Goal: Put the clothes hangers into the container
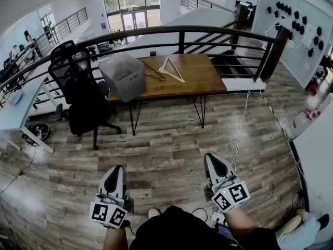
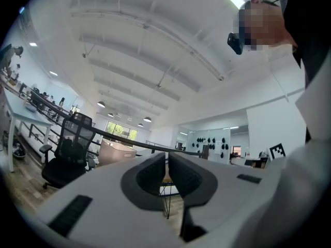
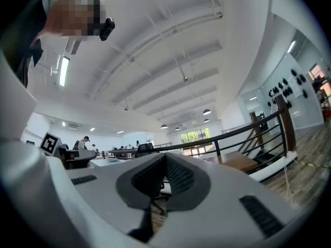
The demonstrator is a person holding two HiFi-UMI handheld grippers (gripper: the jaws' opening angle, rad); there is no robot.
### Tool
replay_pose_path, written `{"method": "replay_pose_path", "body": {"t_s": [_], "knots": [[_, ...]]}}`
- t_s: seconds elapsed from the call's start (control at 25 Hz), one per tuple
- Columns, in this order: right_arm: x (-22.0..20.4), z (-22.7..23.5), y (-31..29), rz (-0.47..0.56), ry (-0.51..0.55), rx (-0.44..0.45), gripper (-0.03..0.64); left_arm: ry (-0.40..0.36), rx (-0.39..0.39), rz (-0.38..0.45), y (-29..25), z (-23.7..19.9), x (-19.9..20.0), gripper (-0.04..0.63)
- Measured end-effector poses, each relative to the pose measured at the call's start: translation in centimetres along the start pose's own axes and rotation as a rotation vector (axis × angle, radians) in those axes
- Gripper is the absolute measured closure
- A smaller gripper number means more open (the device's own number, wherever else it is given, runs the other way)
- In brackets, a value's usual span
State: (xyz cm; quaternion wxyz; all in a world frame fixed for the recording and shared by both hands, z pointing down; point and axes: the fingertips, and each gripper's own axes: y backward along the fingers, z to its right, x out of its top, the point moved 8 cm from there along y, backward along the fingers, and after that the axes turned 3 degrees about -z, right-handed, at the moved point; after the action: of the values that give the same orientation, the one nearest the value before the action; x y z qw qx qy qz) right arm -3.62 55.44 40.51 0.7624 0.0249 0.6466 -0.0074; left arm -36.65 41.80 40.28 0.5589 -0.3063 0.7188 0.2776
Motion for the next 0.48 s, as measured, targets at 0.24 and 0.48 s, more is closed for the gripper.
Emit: {"method": "replay_pose_path", "body": {"t_s": [0.24, 0.48], "knots": [[-0.1, 1.0, 1.3, -0.024, -0.005, -0.023, 0.624, 0.008, 0.007, -0.009, 0.1, 0.5, -0.3, 0.568], [-0.1, 1.3, 3.4, -0.034, -0.002, -0.030, 0.624, 0.013, 0.010, -0.032, -0.2, 1.3, -1.4, 0.568]]}}
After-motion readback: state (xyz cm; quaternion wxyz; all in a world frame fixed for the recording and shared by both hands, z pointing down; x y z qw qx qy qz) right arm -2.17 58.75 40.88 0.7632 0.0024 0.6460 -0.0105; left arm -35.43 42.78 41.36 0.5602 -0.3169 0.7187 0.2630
